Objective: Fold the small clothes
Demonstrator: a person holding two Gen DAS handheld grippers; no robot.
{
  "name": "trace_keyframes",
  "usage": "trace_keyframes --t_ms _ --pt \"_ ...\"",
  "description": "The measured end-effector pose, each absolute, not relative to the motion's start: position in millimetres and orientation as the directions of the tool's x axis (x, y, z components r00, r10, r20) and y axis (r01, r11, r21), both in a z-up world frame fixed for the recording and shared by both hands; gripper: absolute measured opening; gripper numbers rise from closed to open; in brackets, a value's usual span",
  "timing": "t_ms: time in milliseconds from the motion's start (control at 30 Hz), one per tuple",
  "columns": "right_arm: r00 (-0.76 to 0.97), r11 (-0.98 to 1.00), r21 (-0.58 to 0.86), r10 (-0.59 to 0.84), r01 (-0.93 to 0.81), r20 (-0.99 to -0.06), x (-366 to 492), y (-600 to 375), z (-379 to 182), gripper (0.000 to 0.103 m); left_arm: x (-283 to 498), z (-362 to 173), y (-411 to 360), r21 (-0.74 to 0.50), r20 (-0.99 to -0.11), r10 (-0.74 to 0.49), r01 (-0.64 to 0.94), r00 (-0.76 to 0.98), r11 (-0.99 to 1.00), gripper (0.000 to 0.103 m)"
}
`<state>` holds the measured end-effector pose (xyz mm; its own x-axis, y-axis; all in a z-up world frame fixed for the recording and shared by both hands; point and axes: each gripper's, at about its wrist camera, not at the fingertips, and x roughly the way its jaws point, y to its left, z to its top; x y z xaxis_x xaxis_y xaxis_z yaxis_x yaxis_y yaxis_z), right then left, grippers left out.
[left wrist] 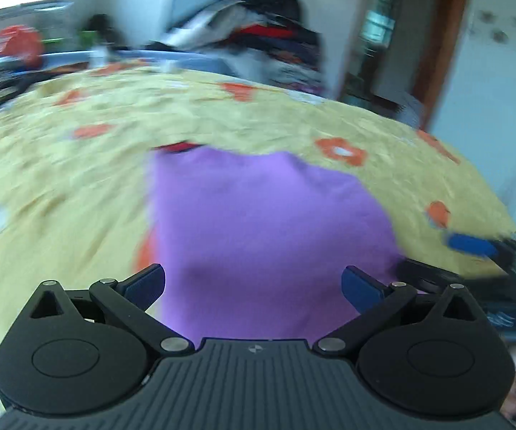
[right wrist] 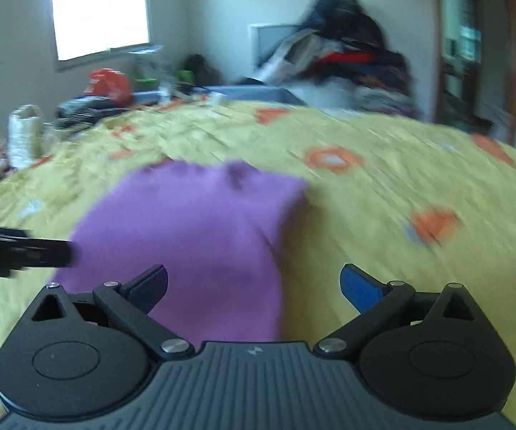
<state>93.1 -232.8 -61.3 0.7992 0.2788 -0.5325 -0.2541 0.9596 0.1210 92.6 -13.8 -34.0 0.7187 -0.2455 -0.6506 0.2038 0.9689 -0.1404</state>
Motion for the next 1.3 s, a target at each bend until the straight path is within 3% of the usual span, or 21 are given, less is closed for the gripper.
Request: trace_keyframes --t_ms 33,100,133,167,200,233,267,300,433,567,667,733,833,1133,1300 --pt "0.797 0.960 0.125 0.277 -0.250 -0.536 110.3 -229.8 -63.2 0.102 109.5 -39.8 -19.3 -0.127 -0.665 -0.235 0.203 0.709 0.971 0.103" --pt "0.758 0.946 0.178 0.324 -0.272 -0.565 143.0 -224.7 -72.9 0.092 130.2 -48.6 -29.4 -0.057 -0.675 -0.194 0.212 0.711 0.976 0.103" --pt "0.735 0.935 0.175 0.350 -0.307 -0.580 154.5 -219.3 -78.1 0.069 140.7 -57.1 -30.6 -0.027 -0.696 -0.160 0.197 0.700 0.980 0.103" --pt "0.724 0.935 0.151 0.345 -0.321 -0.598 161.1 -213.1 -82.8 0.060 152.4 -71.8 -27.1 -0.012 -0.740 -0.112 0.154 0.663 0.988 0.103" --pt "0.696 0.931 0.130 0.342 -0.340 -0.631 169.1 -209.0 -91.9 0.060 151.6 -79.0 -23.2 -0.001 -0.726 -0.101 0.145 0.680 0.989 0.103" --pt "0.688 0.925 0.141 0.358 -0.352 -0.632 176.3 -214.1 -98.2 0.067 144.7 -83.0 -20.7 0.002 -0.702 -0.110 0.157 0.704 0.988 0.103" --pt "0.681 0.940 0.149 0.327 -0.308 -0.655 182.6 -222.2 -100.5 0.093 137.9 -87.0 -18.5 0.009 -0.680 -0.114 0.163 0.724 0.987 0.103" --pt "0.688 0.944 0.170 0.323 -0.282 -0.651 183.6 -228.6 -103.5 0.096 133.4 -88.4 -14.2 -0.004 -0.672 -0.112 0.147 0.732 0.989 0.103" --pt "0.703 0.955 0.207 0.298 -0.214 -0.646 163.5 -243.0 -92.4 0.095 116.2 -75.7 9.1 -0.176 -0.732 -0.149 0.027 0.665 0.984 0.103" --pt "0.741 0.942 0.192 0.334 -0.275 -0.582 105.9 -243.8 -71.8 0.094 73.2 -76.6 5.6 -0.160 -0.743 -0.157 0.054 0.651 0.986 0.103" --pt "0.708 0.933 0.173 0.353 -0.316 -0.611 79.7 -229.9 -79.8 0.094 42.4 -83.8 -6.3 -0.084 -0.718 -0.112 0.073 0.688 0.994 0.103" --pt "0.692 0.949 0.061 0.268 -0.309 -0.671 73.1 -220.0 -96.9 0.094 32.5 -85.7 -8.3 -0.068 -0.716 -0.091 0.061 0.692 0.996 0.103" --pt "0.704 0.956 0.150 0.288 -0.253 -0.649 63.2 -240.7 -98.2 0.097 25.4 -82.5 -3.9 -0.074 -0.725 -0.079 0.037 0.684 0.997 0.103" --pt "0.715 0.958 0.025 0.229 -0.284 -0.660 17.7 -216.0 -101.8 0.103 0.1 -89.2 -3.5 -0.039 -0.718 -0.007 -0.030 0.696 0.999 0.103" --pt "0.712 0.960 0.047 0.237 -0.276 -0.662 24.6 -217.3 -105.0 0.103 -5.1 -91.7 -6.9 -0.001 -0.710 0.032 -0.046 0.703 0.999 0.103"
